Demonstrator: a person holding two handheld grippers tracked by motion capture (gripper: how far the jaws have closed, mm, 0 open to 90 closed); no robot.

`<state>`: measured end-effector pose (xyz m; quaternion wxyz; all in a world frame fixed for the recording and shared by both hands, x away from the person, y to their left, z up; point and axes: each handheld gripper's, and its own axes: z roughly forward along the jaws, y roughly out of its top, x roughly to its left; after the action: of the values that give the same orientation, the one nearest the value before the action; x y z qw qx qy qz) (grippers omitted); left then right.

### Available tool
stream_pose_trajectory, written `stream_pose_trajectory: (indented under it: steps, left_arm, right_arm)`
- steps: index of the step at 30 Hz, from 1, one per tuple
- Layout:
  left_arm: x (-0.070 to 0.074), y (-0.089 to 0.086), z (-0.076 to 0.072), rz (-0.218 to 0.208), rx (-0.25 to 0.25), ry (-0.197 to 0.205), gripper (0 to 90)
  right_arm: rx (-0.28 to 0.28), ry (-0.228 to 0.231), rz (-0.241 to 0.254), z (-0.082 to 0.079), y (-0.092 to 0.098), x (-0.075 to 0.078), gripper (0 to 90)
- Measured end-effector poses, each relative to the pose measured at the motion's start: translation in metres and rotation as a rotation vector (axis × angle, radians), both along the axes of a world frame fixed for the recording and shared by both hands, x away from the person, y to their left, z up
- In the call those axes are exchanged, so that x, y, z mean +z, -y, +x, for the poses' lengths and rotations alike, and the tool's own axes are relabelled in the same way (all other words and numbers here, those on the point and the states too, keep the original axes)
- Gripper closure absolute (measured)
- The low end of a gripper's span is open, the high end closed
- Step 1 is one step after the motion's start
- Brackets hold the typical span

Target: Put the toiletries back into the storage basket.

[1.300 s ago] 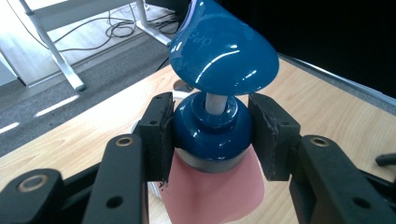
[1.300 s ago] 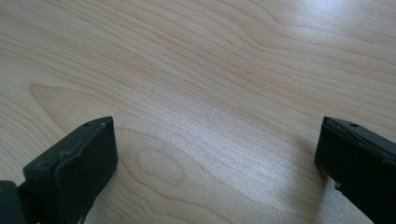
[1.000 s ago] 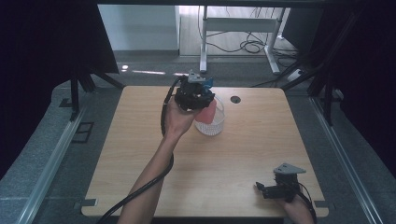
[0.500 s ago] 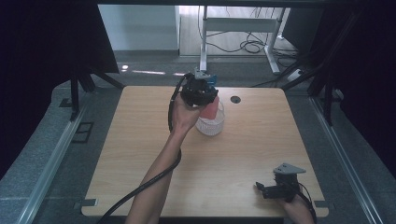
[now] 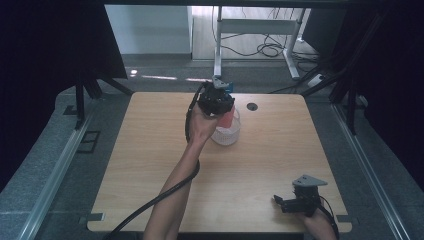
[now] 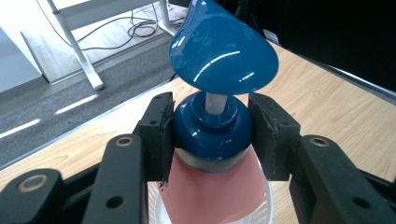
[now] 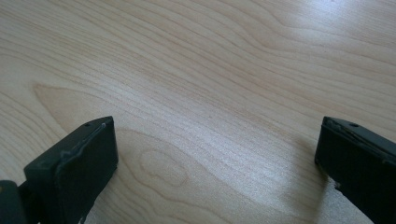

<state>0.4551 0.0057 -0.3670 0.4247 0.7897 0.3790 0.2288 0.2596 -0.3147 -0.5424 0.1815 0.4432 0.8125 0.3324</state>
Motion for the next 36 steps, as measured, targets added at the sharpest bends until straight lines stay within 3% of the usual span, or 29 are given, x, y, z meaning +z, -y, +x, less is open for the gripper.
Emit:
stream_pose_trajectory:
  steps: [11,36]
  left_arm:
    - [-0.017,0.006,0.004,0.021,0.011,-0.016,53.1]
    - [-0.052,0.007,0.009,0.019,0.035,-0.054,53.1]
  right_arm:
    - [0.003,0.001,0.0,0.0,0.0,0.0,0.0]
    - [0.007,0.003,-0.003,0.0,0.0,0.0,0.0]
